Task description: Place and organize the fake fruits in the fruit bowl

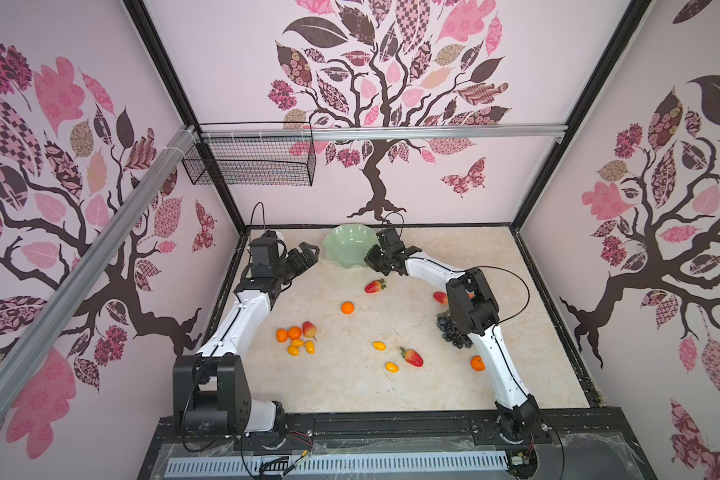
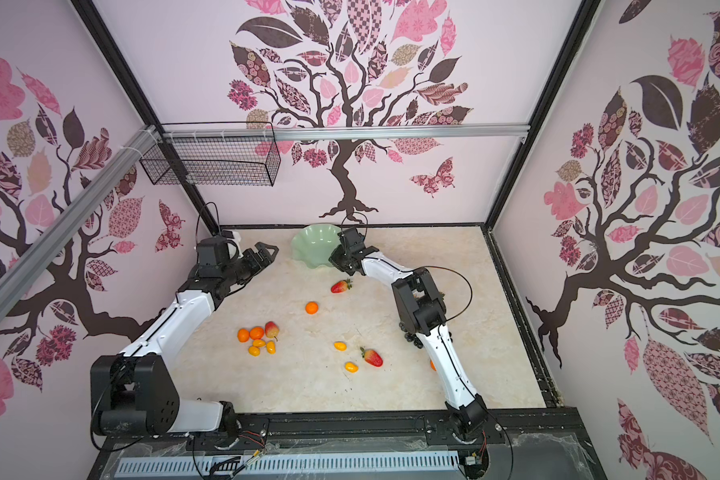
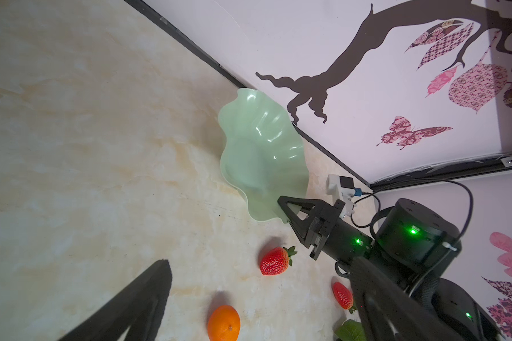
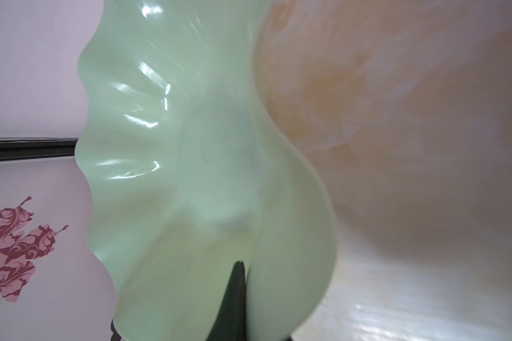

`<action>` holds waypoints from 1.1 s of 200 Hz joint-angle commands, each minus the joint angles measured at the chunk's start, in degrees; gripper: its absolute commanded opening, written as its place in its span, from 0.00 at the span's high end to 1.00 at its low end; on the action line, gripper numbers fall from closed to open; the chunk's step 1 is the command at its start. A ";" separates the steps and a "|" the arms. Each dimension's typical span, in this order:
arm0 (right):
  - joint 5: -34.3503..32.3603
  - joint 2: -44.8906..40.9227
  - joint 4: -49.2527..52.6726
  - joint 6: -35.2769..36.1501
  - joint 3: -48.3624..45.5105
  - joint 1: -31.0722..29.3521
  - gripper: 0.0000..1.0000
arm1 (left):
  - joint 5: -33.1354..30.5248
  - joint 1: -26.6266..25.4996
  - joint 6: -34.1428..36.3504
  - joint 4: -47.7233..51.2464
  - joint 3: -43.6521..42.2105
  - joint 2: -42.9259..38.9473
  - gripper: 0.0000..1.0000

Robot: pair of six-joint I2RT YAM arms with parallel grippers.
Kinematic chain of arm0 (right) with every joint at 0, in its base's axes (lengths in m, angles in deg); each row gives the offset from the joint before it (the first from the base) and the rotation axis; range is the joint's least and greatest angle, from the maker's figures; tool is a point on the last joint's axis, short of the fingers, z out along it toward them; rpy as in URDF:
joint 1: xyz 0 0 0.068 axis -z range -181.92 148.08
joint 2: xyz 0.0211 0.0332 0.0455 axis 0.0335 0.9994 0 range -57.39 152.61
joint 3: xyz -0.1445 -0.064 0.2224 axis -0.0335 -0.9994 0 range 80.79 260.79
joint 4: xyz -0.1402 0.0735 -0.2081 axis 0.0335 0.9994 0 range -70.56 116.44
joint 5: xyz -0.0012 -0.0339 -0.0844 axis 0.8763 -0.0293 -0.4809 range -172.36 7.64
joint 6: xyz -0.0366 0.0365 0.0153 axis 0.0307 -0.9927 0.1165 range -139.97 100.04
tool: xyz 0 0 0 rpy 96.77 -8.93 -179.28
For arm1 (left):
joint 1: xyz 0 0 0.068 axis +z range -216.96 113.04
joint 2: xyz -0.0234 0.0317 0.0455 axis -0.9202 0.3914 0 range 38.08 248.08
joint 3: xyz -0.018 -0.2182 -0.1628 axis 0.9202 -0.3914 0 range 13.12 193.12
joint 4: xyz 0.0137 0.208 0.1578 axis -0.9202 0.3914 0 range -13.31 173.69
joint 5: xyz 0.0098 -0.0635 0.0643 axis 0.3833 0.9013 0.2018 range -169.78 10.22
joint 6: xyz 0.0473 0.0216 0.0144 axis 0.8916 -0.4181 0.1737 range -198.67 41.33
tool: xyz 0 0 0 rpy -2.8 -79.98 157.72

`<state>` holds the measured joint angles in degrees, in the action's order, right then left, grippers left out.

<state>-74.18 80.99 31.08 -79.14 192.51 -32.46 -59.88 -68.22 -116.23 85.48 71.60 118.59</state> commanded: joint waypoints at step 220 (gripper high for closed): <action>4.10 -43.19 0.82 13.14 -52.74 13.93 1.00 | 4.71 -24.36 13.30 7.68 4.98 4.42 0.02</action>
<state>-70.31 39.95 29.72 -67.62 140.38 -18.71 -55.12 -91.34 -104.97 92.43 73.91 122.67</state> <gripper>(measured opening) 0.073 0.983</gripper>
